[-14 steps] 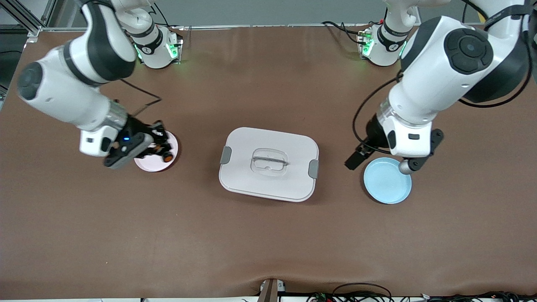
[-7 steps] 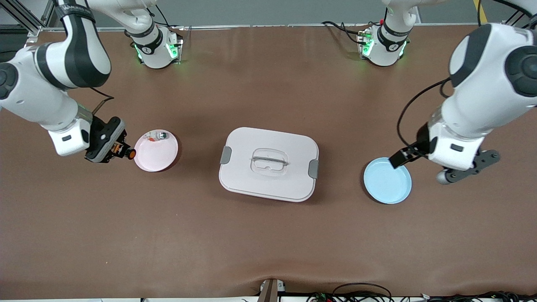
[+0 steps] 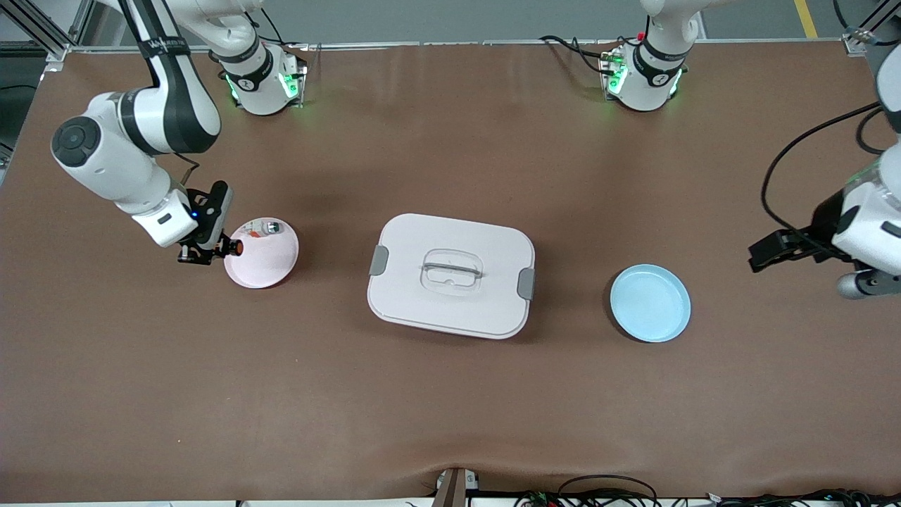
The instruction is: Transfer orange switch to right arm and place
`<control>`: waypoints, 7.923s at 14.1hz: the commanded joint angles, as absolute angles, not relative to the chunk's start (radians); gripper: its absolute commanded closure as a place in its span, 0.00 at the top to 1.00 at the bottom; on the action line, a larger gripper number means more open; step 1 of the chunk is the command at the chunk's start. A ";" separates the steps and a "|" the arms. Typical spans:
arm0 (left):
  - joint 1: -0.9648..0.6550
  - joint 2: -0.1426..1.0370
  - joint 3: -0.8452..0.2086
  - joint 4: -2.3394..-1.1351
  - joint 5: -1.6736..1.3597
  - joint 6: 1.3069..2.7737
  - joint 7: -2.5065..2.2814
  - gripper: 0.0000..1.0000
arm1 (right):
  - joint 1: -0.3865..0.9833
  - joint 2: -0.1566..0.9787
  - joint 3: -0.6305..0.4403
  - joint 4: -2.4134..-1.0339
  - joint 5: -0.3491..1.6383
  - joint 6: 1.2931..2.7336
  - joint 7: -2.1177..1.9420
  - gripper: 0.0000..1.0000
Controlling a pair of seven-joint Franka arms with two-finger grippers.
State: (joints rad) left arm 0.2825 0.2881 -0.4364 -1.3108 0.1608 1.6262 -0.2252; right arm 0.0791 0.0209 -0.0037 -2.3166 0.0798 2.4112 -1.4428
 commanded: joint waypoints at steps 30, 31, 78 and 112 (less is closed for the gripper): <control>-0.054 -0.031 -0.012 -1.545 0.014 1.525 -0.074 1.00 | 0.110 0.199 0.017 -2.262 0.078 2.374 -1.050 1.00; -0.052 -0.034 -0.012 -1.545 0.017 1.520 -0.074 1.00 | 0.106 0.192 0.015 -2.208 0.077 2.273 -0.996 1.00; -0.023 -0.100 -0.081 -1.595 0.011 1.467 -0.054 1.00 | 0.026 0.045 -0.006 -1.428 0.023 1.390 0.087 1.00; -0.025 -0.063 -0.083 -1.545 0.018 1.476 -0.104 1.00 | 0.071 0.017 -0.057 -1.422 0.029 1.417 0.127 1.00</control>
